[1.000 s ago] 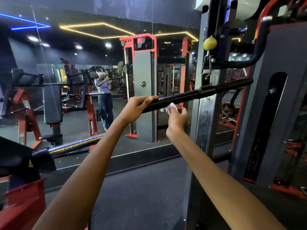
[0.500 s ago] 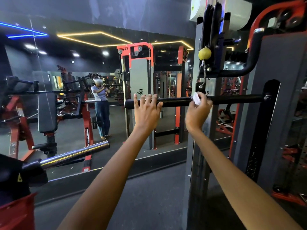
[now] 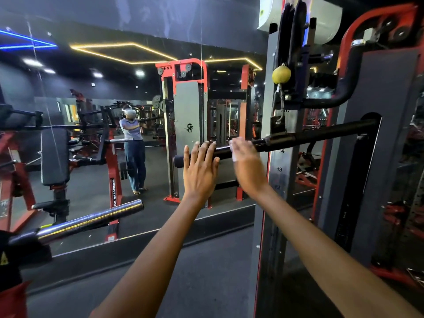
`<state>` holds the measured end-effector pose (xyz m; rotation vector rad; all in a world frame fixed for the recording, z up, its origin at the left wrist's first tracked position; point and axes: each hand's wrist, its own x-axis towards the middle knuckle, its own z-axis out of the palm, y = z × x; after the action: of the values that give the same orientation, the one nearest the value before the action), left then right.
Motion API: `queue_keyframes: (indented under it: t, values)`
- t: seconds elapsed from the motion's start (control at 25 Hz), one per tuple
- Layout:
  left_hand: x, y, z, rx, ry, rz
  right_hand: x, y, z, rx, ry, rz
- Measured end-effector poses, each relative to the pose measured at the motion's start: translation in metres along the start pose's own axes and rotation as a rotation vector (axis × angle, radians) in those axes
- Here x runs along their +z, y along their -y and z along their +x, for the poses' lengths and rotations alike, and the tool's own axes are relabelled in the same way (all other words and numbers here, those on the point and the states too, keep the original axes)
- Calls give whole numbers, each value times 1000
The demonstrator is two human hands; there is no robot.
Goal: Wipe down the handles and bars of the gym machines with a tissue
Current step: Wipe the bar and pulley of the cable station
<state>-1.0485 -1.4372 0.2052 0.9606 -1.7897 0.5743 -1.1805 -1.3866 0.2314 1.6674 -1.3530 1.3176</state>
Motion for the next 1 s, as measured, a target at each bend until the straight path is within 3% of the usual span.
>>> queue_keyframes:
  t: [0.08,0.12,0.24,0.32,0.36,0.44,0.52,0.6,0.68,0.8,0.92,1.0]
  values:
    - [4,6,-2,12,-19,-6,14,-8,-3,-305,107,-176]
    - [4,11,-2,22,-23,-12,6,-28,1,-358,106,-230]
    - [7,24,-3,32,-14,-39,-26,-79,-6,-177,-3,-277]
    - [11,23,-3,19,-19,-44,-14,-65,-8,-66,-72,-223]
    - [12,21,-2,9,-24,-40,3,-44,-6,-78,-61,-192]
    - [15,18,-1,-11,-43,-20,30,-11,-4,-273,34,-215]
    - [14,21,1,-27,-58,-19,25,-24,3,-456,94,-308]
    - [14,26,2,-21,-69,-32,-1,-65,1,-398,65,-354]
    - [16,28,1,-5,-81,-28,-27,-95,-8,-191,-20,-336]
    - [21,24,0,-18,-78,-22,-7,-65,-8,-31,-126,-222]
    - [23,25,-5,-22,-85,15,38,2,-2,-259,-50,-212]
    - [21,32,-9,-16,-100,36,40,4,3,-450,38,-283]
